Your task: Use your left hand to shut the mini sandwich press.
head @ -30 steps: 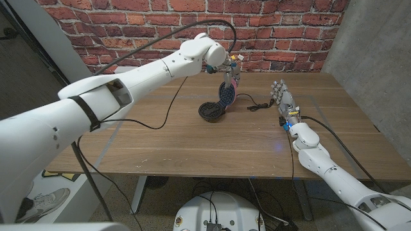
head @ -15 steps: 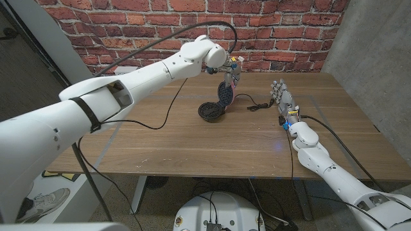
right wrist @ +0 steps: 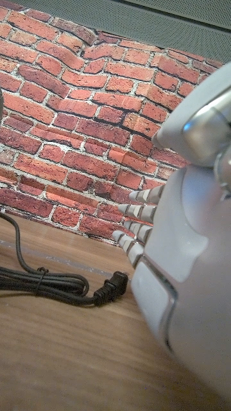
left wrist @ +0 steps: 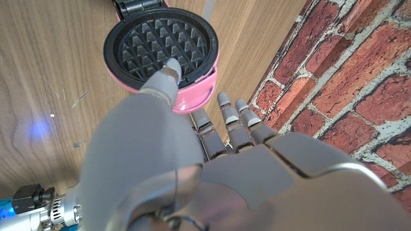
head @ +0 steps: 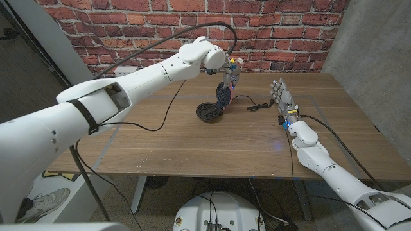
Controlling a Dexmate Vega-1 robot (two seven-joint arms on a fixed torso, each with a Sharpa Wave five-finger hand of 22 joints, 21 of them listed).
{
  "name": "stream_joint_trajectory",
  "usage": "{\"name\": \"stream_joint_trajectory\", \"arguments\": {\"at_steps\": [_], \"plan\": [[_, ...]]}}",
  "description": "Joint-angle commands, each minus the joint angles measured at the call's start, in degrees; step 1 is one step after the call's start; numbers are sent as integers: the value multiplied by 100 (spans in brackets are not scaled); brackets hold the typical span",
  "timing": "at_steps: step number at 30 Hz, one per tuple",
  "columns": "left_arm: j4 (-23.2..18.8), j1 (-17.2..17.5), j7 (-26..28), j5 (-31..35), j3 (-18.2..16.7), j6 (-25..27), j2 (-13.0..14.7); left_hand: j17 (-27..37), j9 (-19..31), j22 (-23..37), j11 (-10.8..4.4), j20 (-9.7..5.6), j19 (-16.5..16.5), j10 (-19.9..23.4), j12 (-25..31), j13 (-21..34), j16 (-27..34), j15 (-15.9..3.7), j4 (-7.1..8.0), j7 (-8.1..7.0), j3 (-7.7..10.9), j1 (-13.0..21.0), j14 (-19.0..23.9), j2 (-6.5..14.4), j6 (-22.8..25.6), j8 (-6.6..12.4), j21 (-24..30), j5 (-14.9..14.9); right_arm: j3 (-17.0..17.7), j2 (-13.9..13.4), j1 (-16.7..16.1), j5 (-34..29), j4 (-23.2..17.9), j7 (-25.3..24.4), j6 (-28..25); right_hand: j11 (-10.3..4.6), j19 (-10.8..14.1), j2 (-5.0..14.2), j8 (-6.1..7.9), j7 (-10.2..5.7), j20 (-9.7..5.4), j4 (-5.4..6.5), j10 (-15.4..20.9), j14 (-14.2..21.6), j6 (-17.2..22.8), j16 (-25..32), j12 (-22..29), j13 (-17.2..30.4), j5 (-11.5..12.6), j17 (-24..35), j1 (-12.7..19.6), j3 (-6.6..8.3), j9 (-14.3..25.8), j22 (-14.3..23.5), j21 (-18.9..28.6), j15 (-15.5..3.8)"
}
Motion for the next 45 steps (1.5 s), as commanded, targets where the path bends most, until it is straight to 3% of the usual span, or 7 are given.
{"name": "stream_joint_trajectory", "arguments": {"at_steps": [1,10,26,35,45], "plan": [[-1130,415,104,548,-205,49,527,23,22,14,-21,3,63,21,41,39,16,-1033,6,45,-18,28,82,-25,63,43,-30,24,-55,-23,55,-111,-70,-64,-58,0,45,-22,14,-16,-102,1,37,2,39,27,-1,32,-26,9,16,-7,30,13,-15,-2],[-2044,1135,665,1464,-510,-28,1054,61,54,17,-21,-17,106,80,153,126,8,-1045,56,16,-86,-45,200,-69,170,158,-43,24,-108,-92,61,-223,-248,-155,-208,-6,43,-23,14,-14,-100,-1,40,1,40,26,-2,32,-26,9,18,-8,30,13,-17,5],[-2096,2095,1811,2464,-960,-185,1416,155,92,21,-18,-42,272,395,446,293,34,-1074,84,68,-128,-36,578,-9,528,452,-47,54,-142,-165,8,-385,-460,-385,-382,5,45,-34,11,-16,-95,-6,43,-1,36,26,-4,32,-28,10,19,-15,30,13,-20,8],[-2278,2861,3638,3413,-1151,121,1841,215,56,24,-21,-74,415,623,592,303,62,-1083,46,18,-135,38,876,-24,750,585,-31,49,-176,-205,24,-509,-549,-519,-502,-4,45,-35,9,-14,-97,-6,40,-3,32,25,-6,32,-29,10,19,-17,30,13,-21,7],[-2342,3436,4084,3495,-1472,486,1949,212,10,27,-39,-65,484,685,607,238,-9,-1062,85,0,-168,-29,970,-94,769,604,-34,59,-239,-232,119,-627,-617,-590,-665,0,44,-34,8,-18,-101,-7,42,-2,30,26,-7,32,-29,11,18,-18,30,13,-22,1]]}}
